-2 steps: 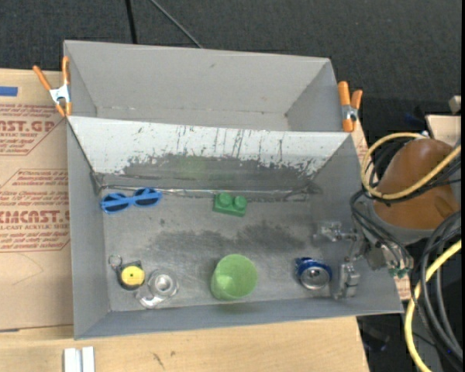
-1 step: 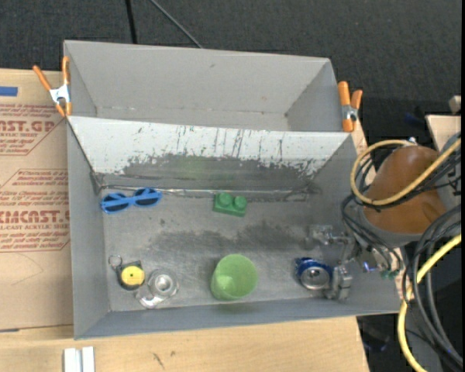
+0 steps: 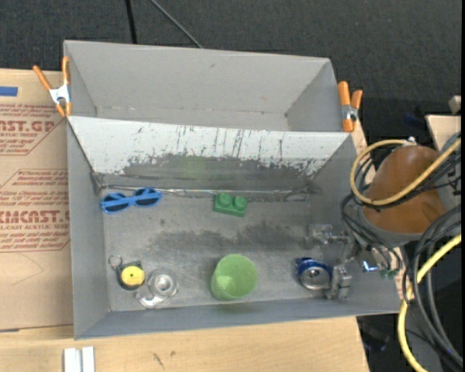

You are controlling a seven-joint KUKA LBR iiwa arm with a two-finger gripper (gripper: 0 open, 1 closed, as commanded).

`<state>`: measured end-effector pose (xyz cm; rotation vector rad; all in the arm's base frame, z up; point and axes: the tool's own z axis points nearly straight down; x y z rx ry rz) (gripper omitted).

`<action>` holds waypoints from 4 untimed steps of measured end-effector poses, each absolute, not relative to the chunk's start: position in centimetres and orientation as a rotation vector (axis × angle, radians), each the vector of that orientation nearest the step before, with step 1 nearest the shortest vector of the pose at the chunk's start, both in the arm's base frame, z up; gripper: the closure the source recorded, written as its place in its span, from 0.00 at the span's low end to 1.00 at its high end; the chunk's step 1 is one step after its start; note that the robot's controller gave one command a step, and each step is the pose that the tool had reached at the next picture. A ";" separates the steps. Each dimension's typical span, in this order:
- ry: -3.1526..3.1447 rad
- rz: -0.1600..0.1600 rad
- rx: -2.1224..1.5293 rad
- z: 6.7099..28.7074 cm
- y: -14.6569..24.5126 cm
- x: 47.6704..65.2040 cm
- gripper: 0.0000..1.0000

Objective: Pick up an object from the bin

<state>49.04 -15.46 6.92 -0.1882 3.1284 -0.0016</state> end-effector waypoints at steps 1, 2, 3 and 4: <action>3.131 -0.001 -0.189 6.9 -15.4 49.0 1.00; 3.132 -0.002 -0.190 10.7 -15.3 49.1 1.00; 3.130 -0.003 -0.191 15.4 -15.3 49.2 1.00; 3.134 -0.001 -0.191 15.7 -15.2 49.3 1.00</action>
Offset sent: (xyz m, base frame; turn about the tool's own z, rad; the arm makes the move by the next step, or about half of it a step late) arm 0.0000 0.0000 0.0000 0.0000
